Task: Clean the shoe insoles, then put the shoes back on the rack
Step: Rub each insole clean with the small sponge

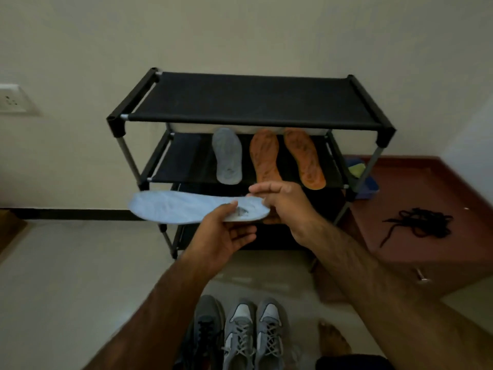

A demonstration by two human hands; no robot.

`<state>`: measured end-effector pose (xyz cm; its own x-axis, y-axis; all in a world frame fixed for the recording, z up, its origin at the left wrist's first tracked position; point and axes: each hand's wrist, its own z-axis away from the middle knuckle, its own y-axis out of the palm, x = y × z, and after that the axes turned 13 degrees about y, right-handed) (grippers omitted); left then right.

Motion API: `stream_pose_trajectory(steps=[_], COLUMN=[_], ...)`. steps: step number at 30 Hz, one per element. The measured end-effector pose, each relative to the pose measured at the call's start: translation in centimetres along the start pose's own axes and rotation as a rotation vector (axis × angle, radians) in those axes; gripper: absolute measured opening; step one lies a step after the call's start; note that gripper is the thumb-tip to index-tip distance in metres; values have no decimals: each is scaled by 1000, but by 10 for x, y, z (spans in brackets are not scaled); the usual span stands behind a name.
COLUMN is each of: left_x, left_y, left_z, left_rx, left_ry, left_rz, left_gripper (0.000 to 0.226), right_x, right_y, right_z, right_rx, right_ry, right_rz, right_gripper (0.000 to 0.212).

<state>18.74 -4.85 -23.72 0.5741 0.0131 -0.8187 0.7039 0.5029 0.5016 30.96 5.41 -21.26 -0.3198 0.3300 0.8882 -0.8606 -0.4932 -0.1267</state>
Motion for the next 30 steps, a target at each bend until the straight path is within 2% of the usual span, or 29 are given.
stream_pose_trajectory(steps=[6,11,19,24,30], left_x=[30,54,92,117,142], left_y=[43,72,121,153,169], left_z=[-2,-9,-26,-41,-54], left_rx=[-11,-5,14,-3,1], left_ry=[-13,-24,-54,-74,-86], left_rz=[-1,11,39,103,140], left_gripper=[28,29,28,28,28], right_x=[-9,-10,-8,-8,-14], right_y=[-71,-138,-227,-259,-291], right_z=[3,-5,-36,-67,-121], right_rx=[-136,-261,-452,-516,-537], right_ry=[-40,6,75,87,6], right_rz=[93,144,76,45,167], right_gripper=[31,31,27,25,21])
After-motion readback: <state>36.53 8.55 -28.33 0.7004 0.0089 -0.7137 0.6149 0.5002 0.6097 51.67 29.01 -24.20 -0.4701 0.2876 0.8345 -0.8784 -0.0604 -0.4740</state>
